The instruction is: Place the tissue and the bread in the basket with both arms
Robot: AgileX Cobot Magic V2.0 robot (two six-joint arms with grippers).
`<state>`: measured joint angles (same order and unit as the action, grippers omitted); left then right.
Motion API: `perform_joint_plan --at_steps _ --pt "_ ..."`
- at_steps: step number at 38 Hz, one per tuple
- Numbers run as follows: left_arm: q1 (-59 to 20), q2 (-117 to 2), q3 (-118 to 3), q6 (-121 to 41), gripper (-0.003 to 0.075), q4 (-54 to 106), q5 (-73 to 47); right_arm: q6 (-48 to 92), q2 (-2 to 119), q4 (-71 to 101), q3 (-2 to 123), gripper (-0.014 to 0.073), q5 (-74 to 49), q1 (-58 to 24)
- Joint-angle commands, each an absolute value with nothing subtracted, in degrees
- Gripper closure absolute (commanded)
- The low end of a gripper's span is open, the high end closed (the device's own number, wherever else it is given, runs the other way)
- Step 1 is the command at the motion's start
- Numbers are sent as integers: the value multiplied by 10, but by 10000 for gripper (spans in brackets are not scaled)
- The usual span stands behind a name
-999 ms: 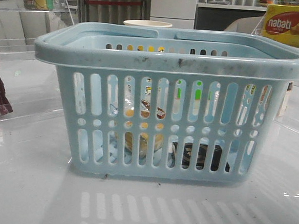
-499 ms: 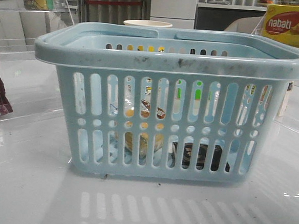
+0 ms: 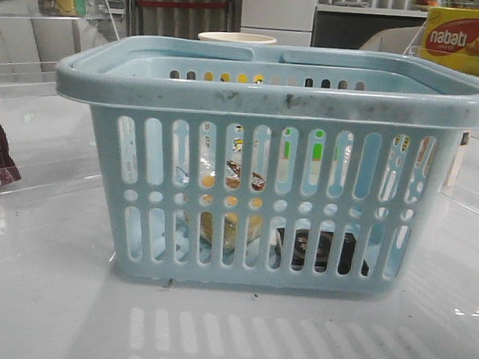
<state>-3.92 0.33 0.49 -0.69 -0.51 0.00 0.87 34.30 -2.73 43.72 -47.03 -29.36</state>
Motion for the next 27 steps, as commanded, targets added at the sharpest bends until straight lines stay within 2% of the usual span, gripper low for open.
perform_joint_plan --at_steps 1,14,27 --pt "-44 14 4 -8 629 0 53 15 327 -49 434 539 -399 -287" --pt "-44 13 4 -8 629 0 53 15 163 -49 225 539 -113 -126" --pt "-44 13 4 -8 629 0 53 11 10 -49 33 539 36 -51"
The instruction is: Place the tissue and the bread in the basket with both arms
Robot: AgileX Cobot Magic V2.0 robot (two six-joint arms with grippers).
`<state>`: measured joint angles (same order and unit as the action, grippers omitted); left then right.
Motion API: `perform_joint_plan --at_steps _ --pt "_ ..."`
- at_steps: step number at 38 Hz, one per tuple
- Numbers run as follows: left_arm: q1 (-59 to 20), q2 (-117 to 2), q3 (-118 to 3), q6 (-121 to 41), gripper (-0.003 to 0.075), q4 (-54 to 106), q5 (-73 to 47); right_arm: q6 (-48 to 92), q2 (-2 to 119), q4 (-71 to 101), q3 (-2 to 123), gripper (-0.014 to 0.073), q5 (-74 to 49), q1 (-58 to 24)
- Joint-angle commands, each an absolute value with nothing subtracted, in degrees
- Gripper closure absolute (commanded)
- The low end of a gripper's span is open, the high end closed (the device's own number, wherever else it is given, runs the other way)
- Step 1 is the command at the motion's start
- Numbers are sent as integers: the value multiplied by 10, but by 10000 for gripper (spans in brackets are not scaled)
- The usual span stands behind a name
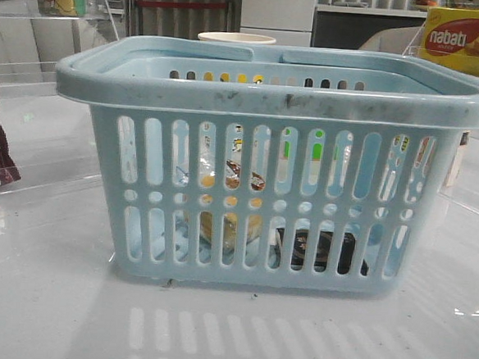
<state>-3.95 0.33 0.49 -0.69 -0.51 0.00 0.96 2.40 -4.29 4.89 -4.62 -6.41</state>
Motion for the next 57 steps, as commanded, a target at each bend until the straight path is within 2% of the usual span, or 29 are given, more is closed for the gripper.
perform_joint_plan --at_steps 1,6,12,36,43,57 --pt "-44 13 4 -8 629 0 53 11 4 -49 25 539 42 -48" --pt "-44 13 4 -8 629 0 53 9 -17 -48 -19 539 56 -32" --pt "-44 13 4 -8 629 0 53 8 -16 -48 -17 539 23 -15" --pt "-44 13 4 -8 629 0 53 8 -16 -47 -17 539 25 -13" --pt "-44 13 4 -8 629 0 53 8 -16 28 -17 539 31 -2" --pt "-44 13 4 -8 629 0 53 8 -16 23 -17 539 33 0"
